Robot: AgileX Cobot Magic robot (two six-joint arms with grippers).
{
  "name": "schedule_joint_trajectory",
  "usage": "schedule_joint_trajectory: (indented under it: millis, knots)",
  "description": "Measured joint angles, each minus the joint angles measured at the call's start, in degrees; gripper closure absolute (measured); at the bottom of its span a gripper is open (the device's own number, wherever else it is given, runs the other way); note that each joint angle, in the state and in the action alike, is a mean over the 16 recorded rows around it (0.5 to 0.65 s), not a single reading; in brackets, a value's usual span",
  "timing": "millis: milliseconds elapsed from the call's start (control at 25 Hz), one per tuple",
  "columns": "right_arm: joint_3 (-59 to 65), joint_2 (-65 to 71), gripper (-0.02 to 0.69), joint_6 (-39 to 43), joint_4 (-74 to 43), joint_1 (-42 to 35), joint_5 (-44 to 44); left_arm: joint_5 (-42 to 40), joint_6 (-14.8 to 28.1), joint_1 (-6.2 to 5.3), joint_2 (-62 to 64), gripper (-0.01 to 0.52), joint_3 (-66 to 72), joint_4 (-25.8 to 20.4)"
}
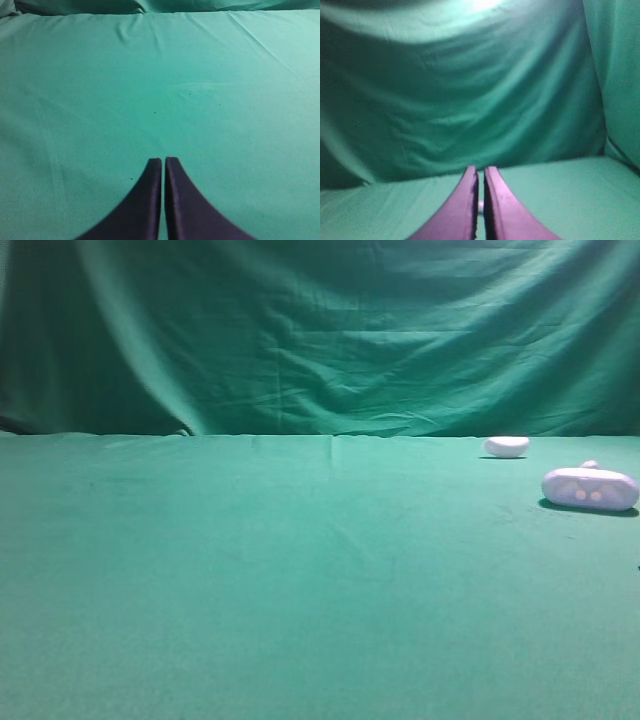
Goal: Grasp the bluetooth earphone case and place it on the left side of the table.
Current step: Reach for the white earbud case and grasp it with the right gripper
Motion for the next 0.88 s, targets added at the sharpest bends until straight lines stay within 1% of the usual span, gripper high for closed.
schedule_joint_trajectory:
  millis: [80,200,320,520,680,880]
  knots:
    - [-2.3,1.4,0.665,0.1,-0.1,0.0,0.2,0.0,0.0,0.00,0.0,0.514,0.0,0.0]
    - [-7.0,5.1,0.665,-0.1,-0.3,0.0,3.5,0.0,0.0,0.00,0.0,0.514,0.0,0.0]
    - [-12.7,10.9,0.665,-0.7,-0.4,0.0,9.6,0.0,0.0,0.00,0.0,0.514,0.0,0.0]
    - [-23.1,24.1,0.665,-2.6,0.9,0.0,22.5,0.0,0.0,0.00,0.0,0.514,0.0,0.0]
    - [-30.2,36.6,0.665,-8.1,4.4,0.4,29.9,0.0,0.0,0.00,0.0,0.514,0.0,0.0]
    - [-37.0,51.1,0.662,-17.2,9.5,3.1,35.2,0.0,0.0,0.00,0.0,0.514,0.0,0.0]
